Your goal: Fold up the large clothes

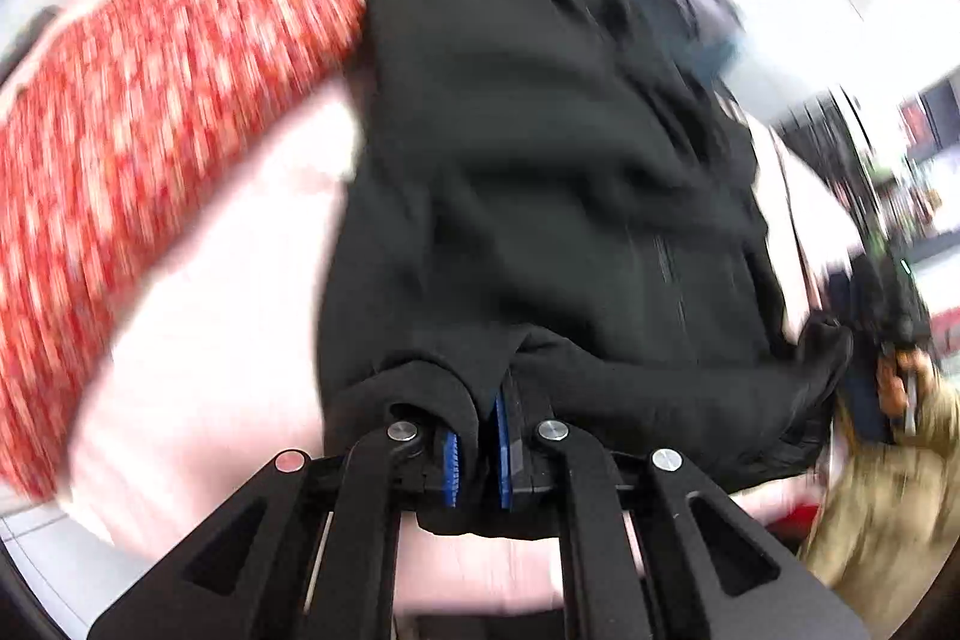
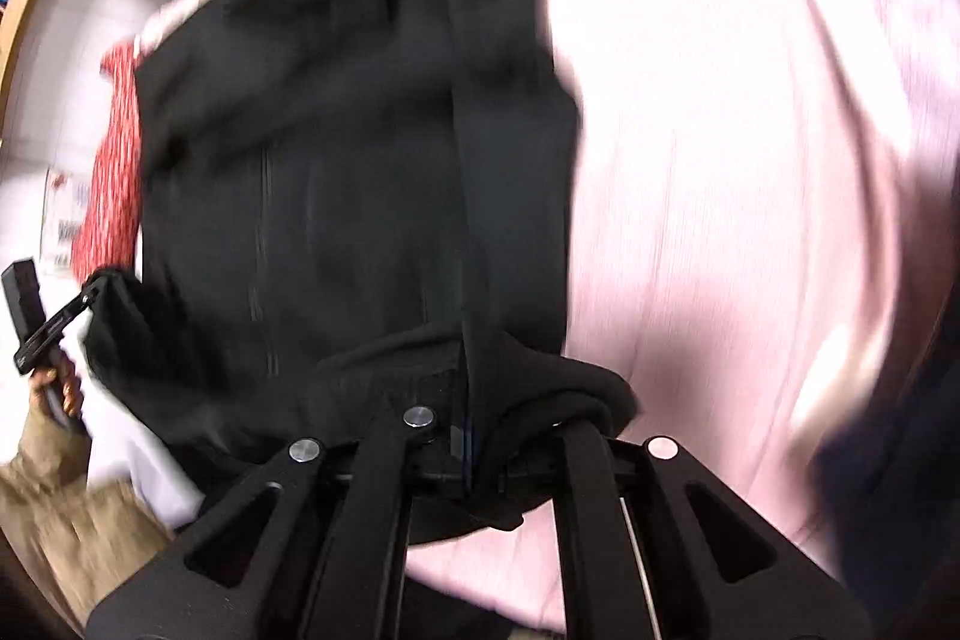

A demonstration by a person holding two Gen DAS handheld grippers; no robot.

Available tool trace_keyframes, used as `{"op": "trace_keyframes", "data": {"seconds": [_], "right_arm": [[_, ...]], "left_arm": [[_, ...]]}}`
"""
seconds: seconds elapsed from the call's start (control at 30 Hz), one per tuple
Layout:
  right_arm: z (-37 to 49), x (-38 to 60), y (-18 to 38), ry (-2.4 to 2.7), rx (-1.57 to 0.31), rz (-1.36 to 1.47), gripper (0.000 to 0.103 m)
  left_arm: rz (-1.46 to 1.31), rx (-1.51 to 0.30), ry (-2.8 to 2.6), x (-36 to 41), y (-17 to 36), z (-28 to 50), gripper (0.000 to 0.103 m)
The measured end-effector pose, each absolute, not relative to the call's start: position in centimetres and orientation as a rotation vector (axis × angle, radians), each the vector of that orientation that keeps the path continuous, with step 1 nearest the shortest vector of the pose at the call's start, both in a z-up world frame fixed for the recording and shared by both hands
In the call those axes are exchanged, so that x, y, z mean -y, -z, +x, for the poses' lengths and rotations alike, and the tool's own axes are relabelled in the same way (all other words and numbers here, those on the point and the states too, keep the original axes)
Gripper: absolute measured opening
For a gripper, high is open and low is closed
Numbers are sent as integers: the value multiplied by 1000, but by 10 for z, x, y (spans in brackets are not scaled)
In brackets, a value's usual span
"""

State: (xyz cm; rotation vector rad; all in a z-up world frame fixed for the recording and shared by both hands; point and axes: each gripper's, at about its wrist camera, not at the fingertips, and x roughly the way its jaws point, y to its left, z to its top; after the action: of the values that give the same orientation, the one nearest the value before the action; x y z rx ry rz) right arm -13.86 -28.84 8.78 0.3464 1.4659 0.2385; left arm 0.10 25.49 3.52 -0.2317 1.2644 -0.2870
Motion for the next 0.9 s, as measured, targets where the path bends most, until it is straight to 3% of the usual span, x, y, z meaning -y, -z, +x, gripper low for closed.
{"op": "trace_keyframes", "data": {"seconds": [0.27,0.47,0.57,0.8,0.9], "right_arm": [[-3,287,-139,-144,-1251,321,5],[34,304,-152,-107,-1197,357,5],[66,318,-165,-90,-1198,386,5],[132,320,-136,-31,-1245,449,5],[145,324,-122,-6,-1273,467,5]], "left_arm": [[-238,-1145,169,-247,-70,120,9],[-231,-1077,167,-246,-96,178,9],[-237,-1077,164,-229,-90,214,9],[-247,-1134,128,-219,-63,280,10],[-319,-1183,103,-223,-42,297,16]]}}
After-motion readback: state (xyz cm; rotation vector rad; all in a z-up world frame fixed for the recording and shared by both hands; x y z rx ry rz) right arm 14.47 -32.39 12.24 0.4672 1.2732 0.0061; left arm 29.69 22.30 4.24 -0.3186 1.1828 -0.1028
